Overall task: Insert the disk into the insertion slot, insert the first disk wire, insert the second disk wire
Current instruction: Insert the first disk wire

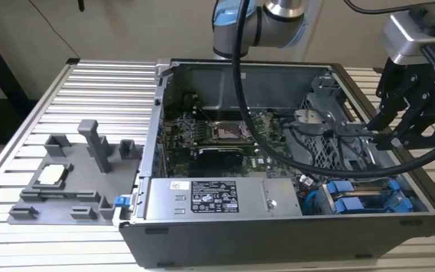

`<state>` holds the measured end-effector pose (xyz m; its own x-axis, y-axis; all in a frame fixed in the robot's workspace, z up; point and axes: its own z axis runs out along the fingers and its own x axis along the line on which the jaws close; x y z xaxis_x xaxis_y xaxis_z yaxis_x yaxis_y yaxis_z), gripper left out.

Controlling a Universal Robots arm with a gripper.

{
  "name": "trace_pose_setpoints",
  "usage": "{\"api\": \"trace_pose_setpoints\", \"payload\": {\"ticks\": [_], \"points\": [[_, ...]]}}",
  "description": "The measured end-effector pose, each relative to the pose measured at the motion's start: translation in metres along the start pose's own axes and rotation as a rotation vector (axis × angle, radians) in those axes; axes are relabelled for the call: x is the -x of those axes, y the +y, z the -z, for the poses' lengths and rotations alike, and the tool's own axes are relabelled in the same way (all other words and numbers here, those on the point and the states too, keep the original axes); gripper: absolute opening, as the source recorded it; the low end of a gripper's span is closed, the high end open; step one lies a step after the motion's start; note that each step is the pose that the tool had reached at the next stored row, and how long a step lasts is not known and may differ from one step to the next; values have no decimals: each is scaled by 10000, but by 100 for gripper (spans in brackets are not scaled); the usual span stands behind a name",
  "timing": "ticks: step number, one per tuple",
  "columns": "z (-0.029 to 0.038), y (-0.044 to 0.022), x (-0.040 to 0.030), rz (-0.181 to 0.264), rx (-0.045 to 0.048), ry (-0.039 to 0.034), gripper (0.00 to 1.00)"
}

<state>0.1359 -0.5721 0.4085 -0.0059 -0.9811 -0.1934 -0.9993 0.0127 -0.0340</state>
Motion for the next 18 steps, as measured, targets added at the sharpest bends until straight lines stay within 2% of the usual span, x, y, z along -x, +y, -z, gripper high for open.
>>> {"api": "trace_pose_setpoints", "payload": {"ticks": [1,3,7,10,15,18], "points": [[-5,-14,-2,-16,-2,-48,40],[-20,-30,-8,-66,-12,-99,40],[-49,-56,-25,-182,-35,-153,40],[-58,-83,-38,-228,-43,-160,40],[-66,-88,-45,-574,-115,-148,40],[-66,-95,-46,-670,-124,-144,40]]}}
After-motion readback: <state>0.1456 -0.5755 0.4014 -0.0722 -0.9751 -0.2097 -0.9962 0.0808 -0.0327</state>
